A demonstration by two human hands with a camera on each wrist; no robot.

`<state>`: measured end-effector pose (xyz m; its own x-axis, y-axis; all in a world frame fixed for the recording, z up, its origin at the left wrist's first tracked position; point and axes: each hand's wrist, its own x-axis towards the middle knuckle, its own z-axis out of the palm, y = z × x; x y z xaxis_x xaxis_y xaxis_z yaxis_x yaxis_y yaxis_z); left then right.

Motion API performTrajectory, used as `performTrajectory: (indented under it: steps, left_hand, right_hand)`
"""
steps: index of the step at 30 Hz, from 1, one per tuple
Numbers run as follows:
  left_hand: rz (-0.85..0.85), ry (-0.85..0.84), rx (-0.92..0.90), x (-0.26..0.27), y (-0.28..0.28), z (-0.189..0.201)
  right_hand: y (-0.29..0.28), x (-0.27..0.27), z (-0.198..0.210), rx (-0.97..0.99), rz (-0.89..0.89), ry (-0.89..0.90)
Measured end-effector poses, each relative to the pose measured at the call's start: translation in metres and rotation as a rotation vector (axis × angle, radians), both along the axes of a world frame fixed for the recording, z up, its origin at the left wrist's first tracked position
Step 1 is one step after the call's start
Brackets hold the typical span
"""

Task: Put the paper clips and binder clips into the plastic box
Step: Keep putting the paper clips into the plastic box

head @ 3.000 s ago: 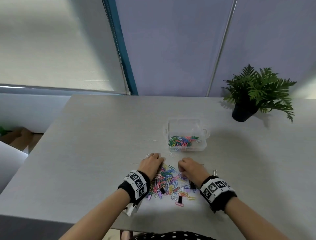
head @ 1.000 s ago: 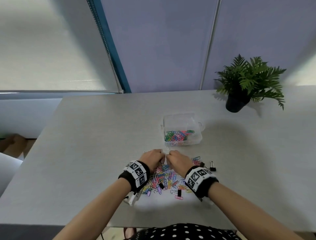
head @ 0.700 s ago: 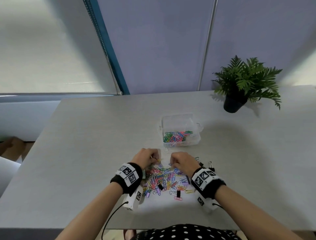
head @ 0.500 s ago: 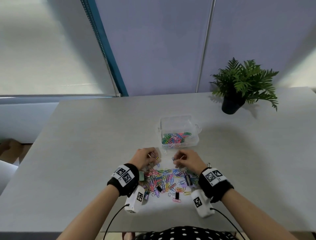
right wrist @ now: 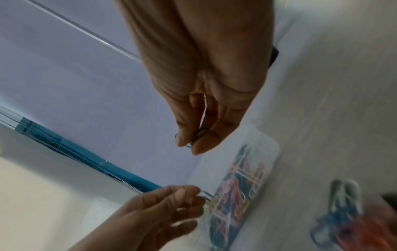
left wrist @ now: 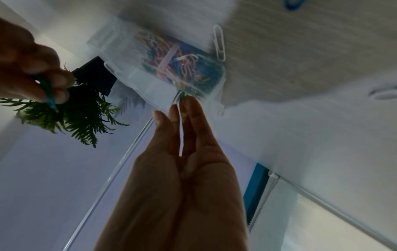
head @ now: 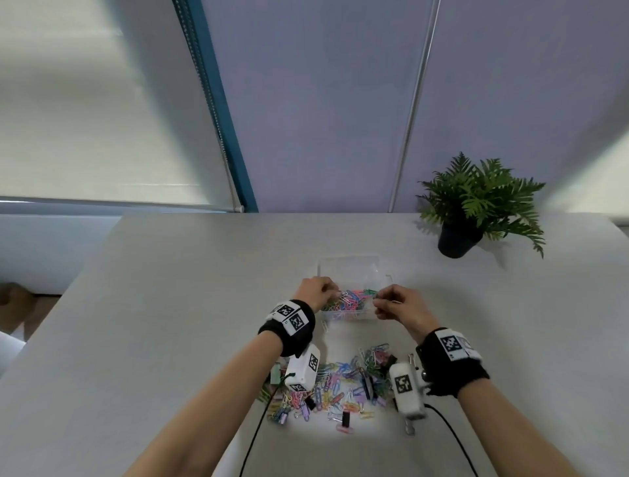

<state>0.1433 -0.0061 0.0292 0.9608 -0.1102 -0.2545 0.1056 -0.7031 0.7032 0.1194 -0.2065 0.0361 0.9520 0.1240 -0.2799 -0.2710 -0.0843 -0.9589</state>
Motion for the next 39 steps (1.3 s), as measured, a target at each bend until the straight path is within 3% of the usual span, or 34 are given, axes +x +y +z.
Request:
performTrajectory:
  steps: [4, 8, 13, 20, 27, 34, 39]
  left_hand:
    - [-0.017, -0.044, 0.004, -0.008, 0.012, 0.002]
    - [0.015, -0.083, -0.074, -0.020, 0.044, 0.011]
    - [-0.064, -0.030, 0.053, -0.049, 0.093, 0.011]
    - [-0.194, 0.032, 0.295, -0.083, 0.111, -0.007]
    - [-0.141, 0.062, 0.418, -0.078, 0.099, -0.020]
    - [-0.288, 0.112, 0.560, -0.088, 0.068, -0.024]
    - [-0.286, 0.027, 0.538, -0.096, 0.036, -0.030]
  right_hand:
    - [0.002, 0.025, 0.006, -0.093, -0.017, -0.076]
    - [0.014, 0.043, 0.003, -0.351, 0.089, -0.190]
    - [0.038, 0.035, 0.006, -0.740, 0.382, -0.349]
    - [0.088, -0.012, -0.004, -0.829, 0.915, -0.486]
    - [0.123, -0.036, -0.026, -1.061, 1.171, -0.629]
    - [0.102, -0.050, -0.042, -1.071, 1.233, -0.741]
    - [0.084, -0.059, -0.052, -0.972, 0.994, -0.846]
